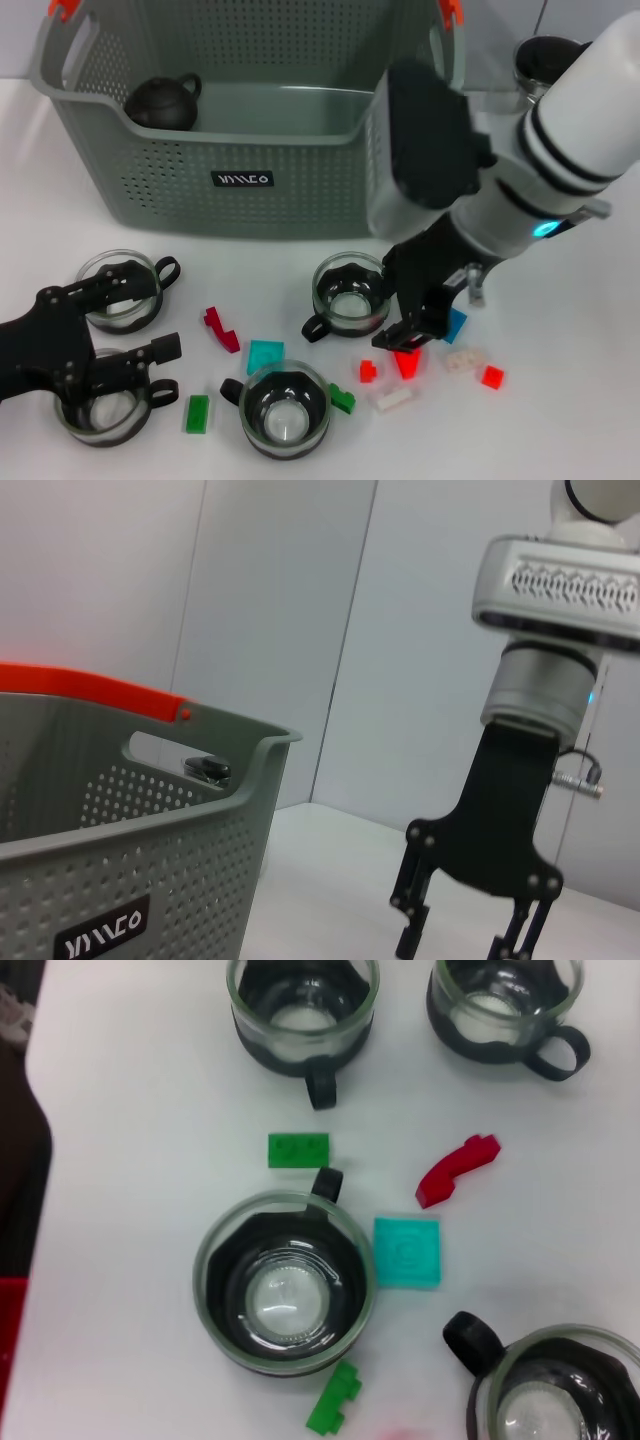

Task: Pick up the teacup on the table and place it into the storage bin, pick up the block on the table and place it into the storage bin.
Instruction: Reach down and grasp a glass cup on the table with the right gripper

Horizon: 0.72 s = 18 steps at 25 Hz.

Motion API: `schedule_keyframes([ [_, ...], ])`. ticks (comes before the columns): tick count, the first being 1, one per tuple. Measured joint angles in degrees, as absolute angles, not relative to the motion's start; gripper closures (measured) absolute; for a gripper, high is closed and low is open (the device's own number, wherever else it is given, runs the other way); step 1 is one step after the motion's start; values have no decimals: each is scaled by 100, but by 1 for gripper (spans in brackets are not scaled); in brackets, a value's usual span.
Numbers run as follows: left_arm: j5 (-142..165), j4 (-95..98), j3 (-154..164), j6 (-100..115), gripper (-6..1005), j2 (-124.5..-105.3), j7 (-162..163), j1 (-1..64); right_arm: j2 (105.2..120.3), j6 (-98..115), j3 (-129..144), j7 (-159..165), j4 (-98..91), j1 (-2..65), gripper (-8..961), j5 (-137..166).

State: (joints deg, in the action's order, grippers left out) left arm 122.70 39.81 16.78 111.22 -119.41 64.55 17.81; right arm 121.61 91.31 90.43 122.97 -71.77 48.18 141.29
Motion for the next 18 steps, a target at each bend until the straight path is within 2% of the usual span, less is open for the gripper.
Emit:
schedule_keyframes([
  [11, 12269, 3969, 1679, 11072, 202, -11937, 6451, 1778, 12106, 7720, 9807, 12408, -6002, 4995, 388, 13875],
  [18, 12269, 3969, 1679, 11010, 203, -11936, 6451, 1759, 12106, 7721, 10206, 12458, -5658, 5159, 403, 13879],
])
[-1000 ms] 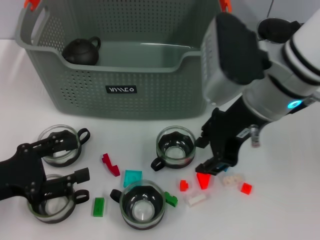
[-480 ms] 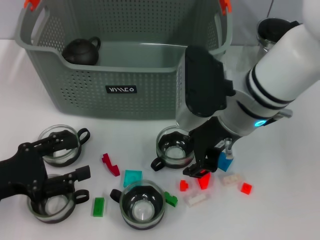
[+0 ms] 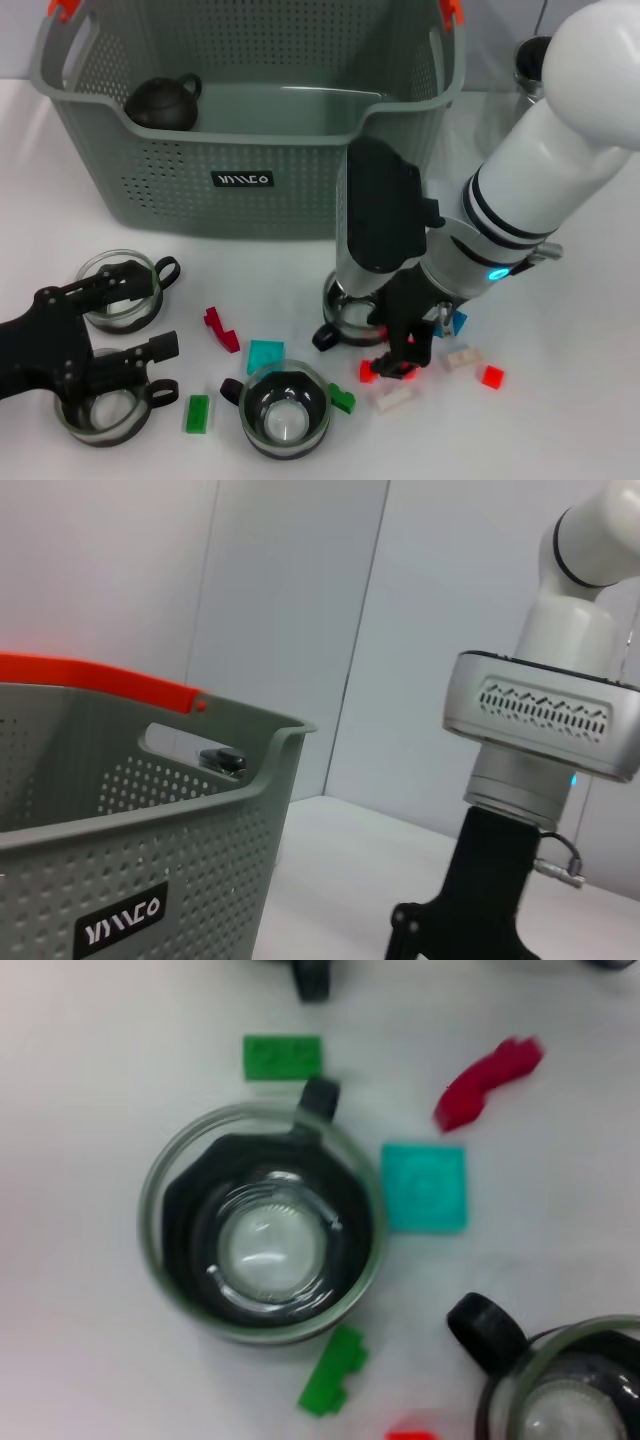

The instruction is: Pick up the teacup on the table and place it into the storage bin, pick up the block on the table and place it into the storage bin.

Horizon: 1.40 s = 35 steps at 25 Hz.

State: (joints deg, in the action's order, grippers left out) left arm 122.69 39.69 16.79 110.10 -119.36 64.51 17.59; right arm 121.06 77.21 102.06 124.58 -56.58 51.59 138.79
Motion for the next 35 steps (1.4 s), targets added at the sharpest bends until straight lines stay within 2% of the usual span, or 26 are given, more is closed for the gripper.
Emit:
schedule_keyframes([
  [16, 12269, 3903, 1679, 10925, 204, -11945, 6443, 1756, 12091, 7535, 10212, 12624, -5470, 5189, 436, 13980],
  [22, 12269, 3902, 1679, 10924, 203, -11944, 6442, 1761, 12094, 7583, 10166, 12610, -5502, 5145, 666, 13931],
  [33, 12261, 3849, 1659, 10898, 202, -11945, 6442, 1776, 12046, 8547, 9005, 12460, -6223, 5054, 886, 13816],
  [35, 12260, 3849, 1620, 10898, 203, -11944, 6442, 1771, 12045, 9004, 8542, 12417, -6449, 5034, 890, 13743],
])
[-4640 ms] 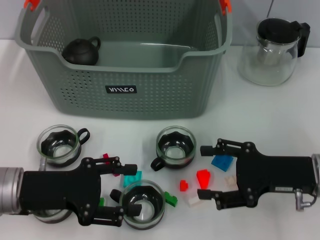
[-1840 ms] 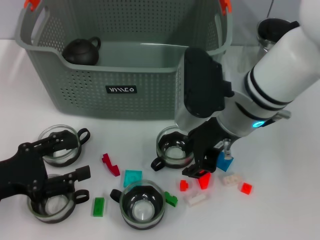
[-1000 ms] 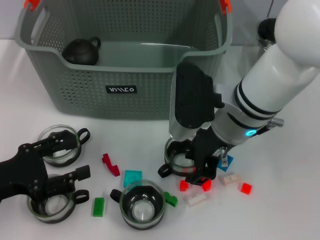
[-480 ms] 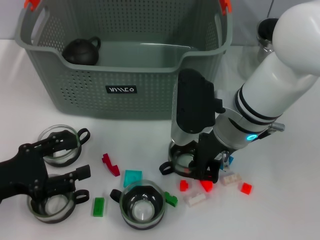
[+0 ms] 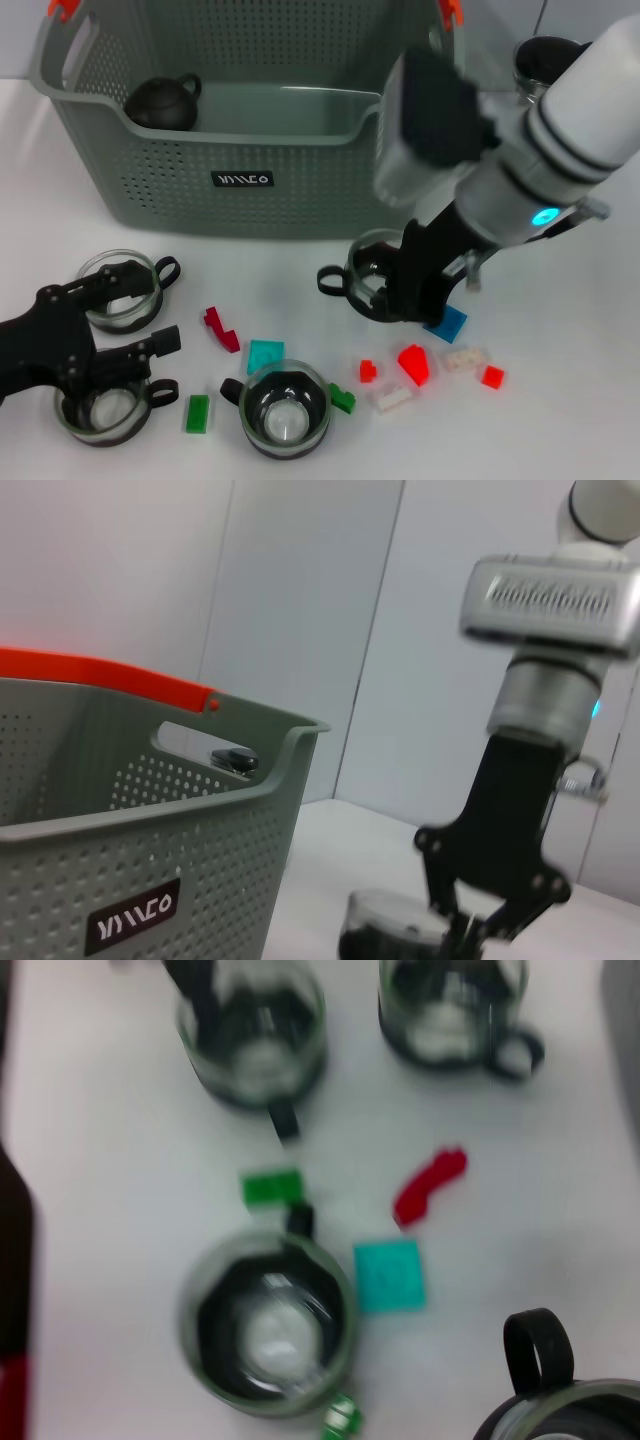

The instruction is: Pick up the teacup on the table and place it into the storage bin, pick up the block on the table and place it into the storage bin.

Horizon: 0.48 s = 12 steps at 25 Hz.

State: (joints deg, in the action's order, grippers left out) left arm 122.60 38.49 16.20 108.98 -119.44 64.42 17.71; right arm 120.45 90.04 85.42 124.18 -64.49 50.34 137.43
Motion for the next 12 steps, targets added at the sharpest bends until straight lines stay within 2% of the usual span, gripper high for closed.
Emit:
schedule_keyframes([
  [12, 12260, 3849, 1529, 10806, 204, -11936, 6466, 1775, 11953, 10670, 5788, 12454, -6779, 5245, 897, 12981],
])
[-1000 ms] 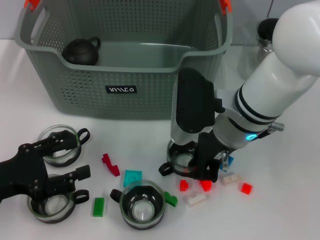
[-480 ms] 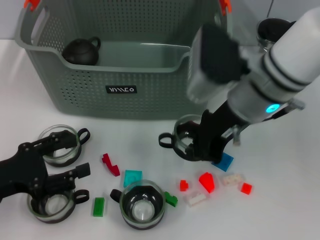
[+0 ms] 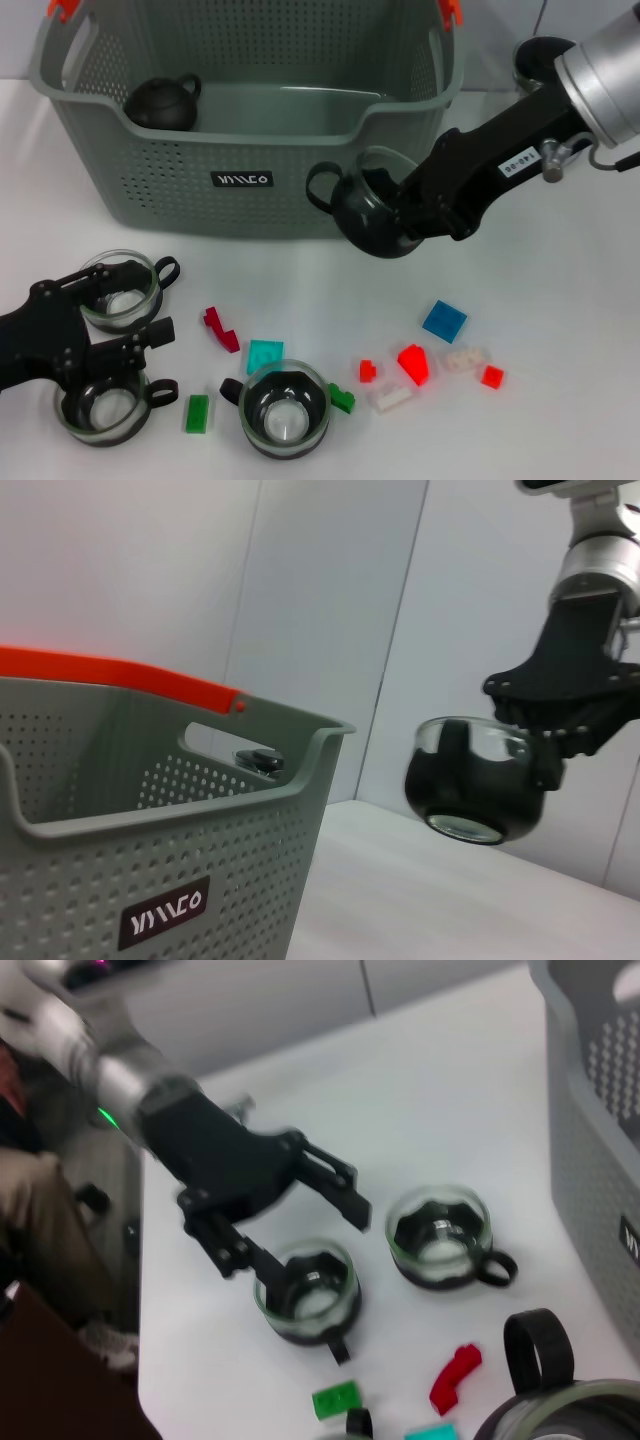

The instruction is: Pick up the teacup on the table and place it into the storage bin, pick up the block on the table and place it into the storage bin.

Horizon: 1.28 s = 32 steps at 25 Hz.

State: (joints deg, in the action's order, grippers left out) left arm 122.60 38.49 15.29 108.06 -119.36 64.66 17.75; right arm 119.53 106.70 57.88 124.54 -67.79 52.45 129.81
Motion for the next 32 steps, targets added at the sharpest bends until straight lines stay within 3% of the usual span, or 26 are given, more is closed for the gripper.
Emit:
schedule_keyframes([
  [13, 12261, 3832, 1529, 10784, 202, -11943, 6504, 1781, 11920, 10971, 5457, 12484, -7132, 5199, 898, 12077],
  [20, 12175, 3819, 1528, 10773, 203, -11943, 6504, 1799, 11978, 9092, 5608, 12982, -7467, 5348, 897, 12296],
  [24, 12116, 3762, 1529, 10699, 202, -11945, 6504, 1802, 12031, 7595, 6410, 13474, -6939, 5851, 897, 13116],
  [32, 12111, 3687, 1529, 10656, 203, -11944, 6494, 1810, 12077, 5356, 6806, 13970, -4026, 7484, 895, 14111],
])
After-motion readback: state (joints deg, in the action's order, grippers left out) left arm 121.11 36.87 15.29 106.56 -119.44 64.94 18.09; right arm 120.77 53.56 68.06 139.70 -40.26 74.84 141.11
